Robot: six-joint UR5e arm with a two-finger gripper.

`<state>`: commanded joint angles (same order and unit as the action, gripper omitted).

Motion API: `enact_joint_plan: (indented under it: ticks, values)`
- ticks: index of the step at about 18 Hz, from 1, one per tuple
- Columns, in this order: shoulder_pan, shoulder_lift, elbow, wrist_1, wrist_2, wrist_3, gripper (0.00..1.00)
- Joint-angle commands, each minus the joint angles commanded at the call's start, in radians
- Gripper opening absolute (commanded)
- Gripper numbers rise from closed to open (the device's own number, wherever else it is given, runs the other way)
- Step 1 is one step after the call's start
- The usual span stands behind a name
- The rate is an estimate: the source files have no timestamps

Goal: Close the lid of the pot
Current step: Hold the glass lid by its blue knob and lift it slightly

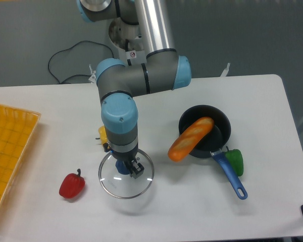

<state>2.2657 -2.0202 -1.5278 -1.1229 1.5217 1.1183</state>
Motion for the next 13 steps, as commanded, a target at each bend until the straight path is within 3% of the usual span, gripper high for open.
enact_joint_plan:
  ticks: [13]
  values:
    - [0.031, 0.034, 0.02, 0.002, -0.061, -0.017, 0.59]
